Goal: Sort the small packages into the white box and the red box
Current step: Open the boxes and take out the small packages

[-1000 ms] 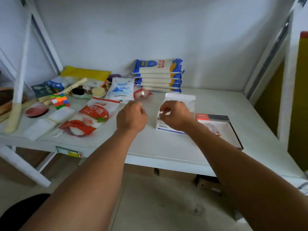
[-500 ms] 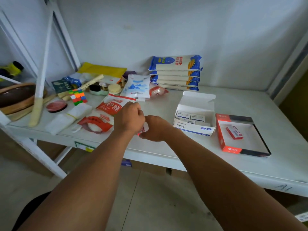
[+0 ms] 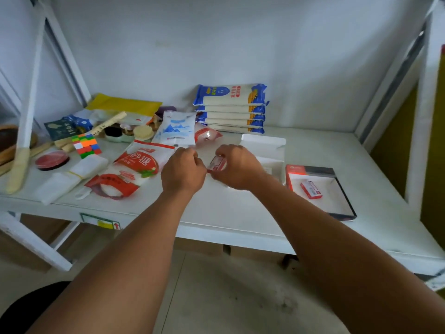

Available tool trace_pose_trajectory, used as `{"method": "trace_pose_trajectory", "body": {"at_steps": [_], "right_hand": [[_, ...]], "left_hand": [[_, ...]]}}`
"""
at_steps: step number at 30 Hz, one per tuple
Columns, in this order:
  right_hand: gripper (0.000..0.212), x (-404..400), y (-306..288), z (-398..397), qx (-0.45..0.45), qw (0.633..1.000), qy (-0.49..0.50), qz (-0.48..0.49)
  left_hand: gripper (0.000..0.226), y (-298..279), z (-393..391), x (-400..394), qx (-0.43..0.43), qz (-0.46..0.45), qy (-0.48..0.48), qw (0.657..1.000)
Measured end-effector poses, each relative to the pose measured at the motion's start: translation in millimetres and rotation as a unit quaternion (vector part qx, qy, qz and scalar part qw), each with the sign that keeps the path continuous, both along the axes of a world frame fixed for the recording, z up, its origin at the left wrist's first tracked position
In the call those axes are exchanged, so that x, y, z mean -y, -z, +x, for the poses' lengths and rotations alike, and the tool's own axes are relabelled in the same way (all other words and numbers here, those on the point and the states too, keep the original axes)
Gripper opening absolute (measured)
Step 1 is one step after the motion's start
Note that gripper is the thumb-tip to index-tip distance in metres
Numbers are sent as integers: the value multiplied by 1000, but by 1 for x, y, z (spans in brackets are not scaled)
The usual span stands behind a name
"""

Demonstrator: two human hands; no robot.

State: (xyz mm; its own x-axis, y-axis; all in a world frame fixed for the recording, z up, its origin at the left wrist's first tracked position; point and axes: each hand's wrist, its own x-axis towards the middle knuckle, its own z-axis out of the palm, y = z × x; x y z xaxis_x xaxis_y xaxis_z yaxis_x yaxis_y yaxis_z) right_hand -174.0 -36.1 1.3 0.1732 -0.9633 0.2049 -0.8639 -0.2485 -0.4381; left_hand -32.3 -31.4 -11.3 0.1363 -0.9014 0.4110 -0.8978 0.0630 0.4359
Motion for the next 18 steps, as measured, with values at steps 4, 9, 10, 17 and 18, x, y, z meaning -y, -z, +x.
{"method": "trace_pose_trajectory", "body": {"at_steps": [4, 9, 10, 17, 18], "right_hand": [[52, -15, -13, -92, 88, 991, 99, 21], [47, -48, 1, -186, 62, 977, 186, 79], [45, -55, 4, -198, 54, 976, 191, 90], [52, -78, 15, -211, 58, 980, 162, 95], [52, -77, 16, -207, 56, 982, 152, 96]], "left_hand": [[12, -7, -48, -6, -14, -11, 83, 996], [18, -18, -105, -17, -17, -21, 157, 987], [19, -19, -113, -19, -16, -18, 165, 986], [21, -14, -133, -25, -1, -5, 173, 985], [20, -14, -133, -26, 2, -6, 173, 985]]}}
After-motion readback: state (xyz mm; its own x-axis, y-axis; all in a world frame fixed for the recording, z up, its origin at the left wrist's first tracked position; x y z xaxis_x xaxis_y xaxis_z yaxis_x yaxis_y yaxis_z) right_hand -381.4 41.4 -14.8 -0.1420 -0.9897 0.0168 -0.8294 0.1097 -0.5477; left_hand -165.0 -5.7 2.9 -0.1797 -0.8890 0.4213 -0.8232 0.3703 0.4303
